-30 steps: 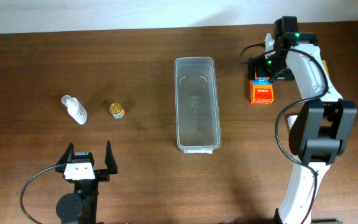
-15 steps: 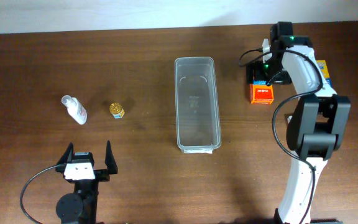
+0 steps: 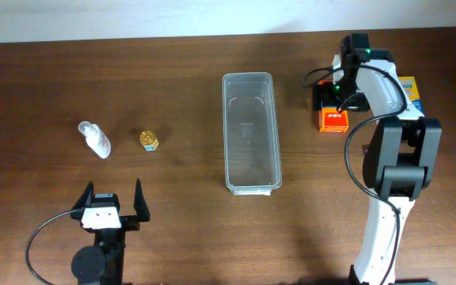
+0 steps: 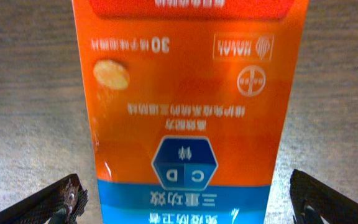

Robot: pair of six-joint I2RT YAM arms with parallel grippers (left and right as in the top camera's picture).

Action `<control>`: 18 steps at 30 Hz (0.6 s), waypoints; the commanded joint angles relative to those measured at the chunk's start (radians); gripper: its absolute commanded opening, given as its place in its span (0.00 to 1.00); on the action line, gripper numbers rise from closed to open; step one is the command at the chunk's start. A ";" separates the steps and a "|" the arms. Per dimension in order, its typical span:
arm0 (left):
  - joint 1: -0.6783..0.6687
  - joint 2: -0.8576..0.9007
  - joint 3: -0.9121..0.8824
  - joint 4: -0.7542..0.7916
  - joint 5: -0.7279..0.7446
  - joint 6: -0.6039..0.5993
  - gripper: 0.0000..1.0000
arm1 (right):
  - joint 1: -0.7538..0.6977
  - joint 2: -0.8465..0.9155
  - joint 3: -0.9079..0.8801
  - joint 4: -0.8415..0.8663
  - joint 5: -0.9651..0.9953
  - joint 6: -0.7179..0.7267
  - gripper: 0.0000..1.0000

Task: Pack container
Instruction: 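Lower the right gripper and grasp the orange box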

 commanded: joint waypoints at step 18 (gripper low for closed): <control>-0.002 -0.006 -0.003 -0.005 0.000 0.012 0.99 | 0.005 0.043 -0.017 0.027 0.009 0.005 0.98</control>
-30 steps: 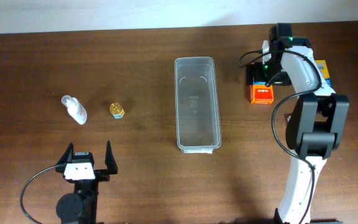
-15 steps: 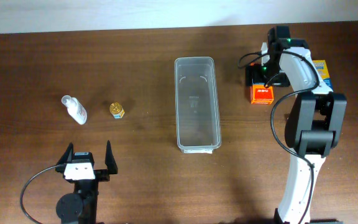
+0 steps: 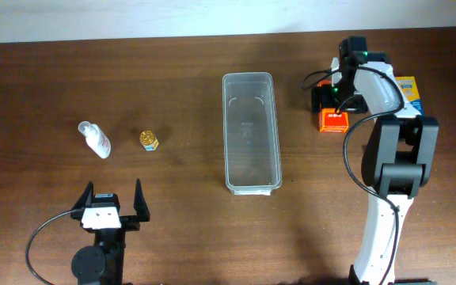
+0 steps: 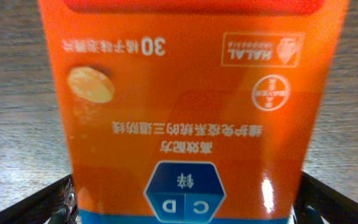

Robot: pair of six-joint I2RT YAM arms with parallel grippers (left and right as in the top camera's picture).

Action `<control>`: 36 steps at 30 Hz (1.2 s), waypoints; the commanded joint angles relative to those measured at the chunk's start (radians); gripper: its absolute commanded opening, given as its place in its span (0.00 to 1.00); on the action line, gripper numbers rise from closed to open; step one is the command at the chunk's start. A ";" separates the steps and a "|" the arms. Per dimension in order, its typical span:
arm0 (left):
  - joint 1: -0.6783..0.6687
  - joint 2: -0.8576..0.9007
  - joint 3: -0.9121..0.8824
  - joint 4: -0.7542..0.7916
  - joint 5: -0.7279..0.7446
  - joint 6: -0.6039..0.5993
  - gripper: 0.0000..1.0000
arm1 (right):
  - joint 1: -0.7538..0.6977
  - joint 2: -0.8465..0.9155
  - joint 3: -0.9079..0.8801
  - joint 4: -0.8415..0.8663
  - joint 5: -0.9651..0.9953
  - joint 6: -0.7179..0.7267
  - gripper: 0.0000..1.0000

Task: Pack container
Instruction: 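Lower the right gripper and grasp the orange box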

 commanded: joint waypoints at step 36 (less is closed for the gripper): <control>-0.002 -0.006 -0.003 -0.005 0.000 0.012 0.99 | 0.005 0.015 0.150 -0.122 -0.033 0.006 0.61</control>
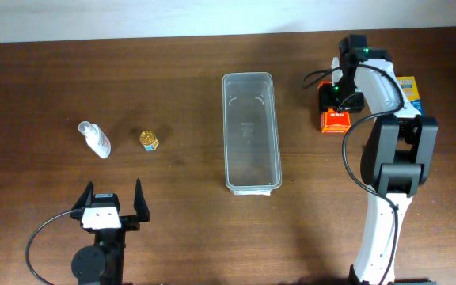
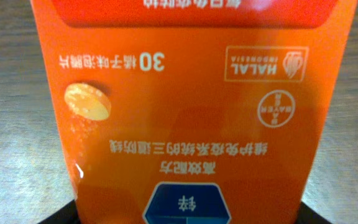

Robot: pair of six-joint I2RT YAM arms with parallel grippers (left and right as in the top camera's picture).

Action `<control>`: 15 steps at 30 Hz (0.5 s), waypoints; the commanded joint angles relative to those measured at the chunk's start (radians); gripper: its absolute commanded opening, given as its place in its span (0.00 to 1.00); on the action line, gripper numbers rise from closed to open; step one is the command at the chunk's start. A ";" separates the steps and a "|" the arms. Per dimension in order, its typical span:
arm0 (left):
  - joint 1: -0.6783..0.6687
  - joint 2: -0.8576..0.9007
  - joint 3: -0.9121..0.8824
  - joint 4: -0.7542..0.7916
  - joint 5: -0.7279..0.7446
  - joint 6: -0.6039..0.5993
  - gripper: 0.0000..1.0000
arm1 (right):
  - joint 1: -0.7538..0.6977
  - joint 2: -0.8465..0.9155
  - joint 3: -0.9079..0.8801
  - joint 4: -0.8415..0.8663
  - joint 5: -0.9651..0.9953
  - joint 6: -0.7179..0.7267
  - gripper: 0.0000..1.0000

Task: Pack container
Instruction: 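Lower the right gripper and grasp the orange box, then lift the orange box and carry it left over the container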

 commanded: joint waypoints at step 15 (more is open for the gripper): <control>-0.002 -0.006 -0.003 -0.005 0.000 0.012 0.99 | 0.081 -0.005 0.653 -0.491 -0.212 0.031 0.62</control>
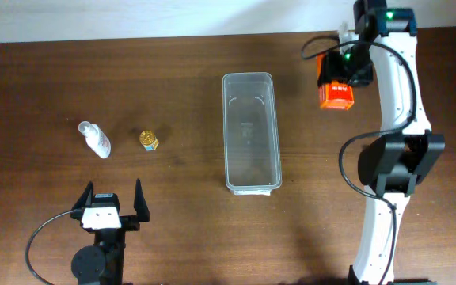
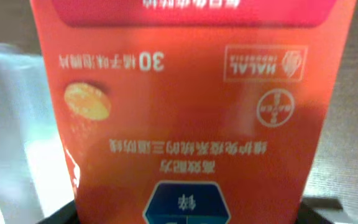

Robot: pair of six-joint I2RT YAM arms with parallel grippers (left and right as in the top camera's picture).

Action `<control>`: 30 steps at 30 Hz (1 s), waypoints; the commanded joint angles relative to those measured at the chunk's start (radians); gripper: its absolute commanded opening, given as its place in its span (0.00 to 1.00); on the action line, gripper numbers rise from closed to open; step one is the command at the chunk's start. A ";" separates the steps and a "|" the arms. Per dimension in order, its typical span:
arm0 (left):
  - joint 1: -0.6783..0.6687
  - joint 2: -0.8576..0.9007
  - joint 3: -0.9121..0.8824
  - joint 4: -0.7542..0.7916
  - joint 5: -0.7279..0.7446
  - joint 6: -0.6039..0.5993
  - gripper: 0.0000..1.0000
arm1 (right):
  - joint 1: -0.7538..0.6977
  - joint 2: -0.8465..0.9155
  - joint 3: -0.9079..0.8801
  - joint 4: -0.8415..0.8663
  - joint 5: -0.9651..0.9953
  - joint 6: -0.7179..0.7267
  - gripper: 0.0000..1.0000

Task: Pack container
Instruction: 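Lift the orange box and carry it left over the container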

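Observation:
My right gripper [image 1: 337, 77] is shut on an orange box [image 1: 336, 91] with a blue label and holds it above the table at the back right, to the right of the clear plastic container [image 1: 250, 131]. In the right wrist view the orange box [image 2: 191, 106] fills the frame, with the dark fingers [image 2: 319, 211] against its lower sides. The container's pale wall [image 2: 5, 130] shows at the left there. A small spray bottle [image 1: 95, 138] and a small gold-capped jar [image 1: 149, 140] lie at the left. My left gripper [image 1: 112, 198] stands open near the front left, holding nothing.
The container stands lengthwise in the middle of the dark wooden table [image 1: 180, 79]. The right arm [image 1: 406, 87] arches over the back right part of the table. A cable loops beside the left arm's base [image 1: 46, 237].
The orange box was on the table with the right gripper round it. Now it hangs in the shut gripper, higher and farther back, with the container in the wrist view.
The right gripper first stood open over the orange box on the table, fingers wide apart. It then sat lower round the box, and later its fingers were against the box's sides. Now the box is off the table. The left arm has stayed still.

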 commanded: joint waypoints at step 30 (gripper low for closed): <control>-0.002 -0.006 -0.002 -0.005 0.000 0.012 0.99 | 0.433 0.096 0.241 -0.097 0.122 0.321 0.63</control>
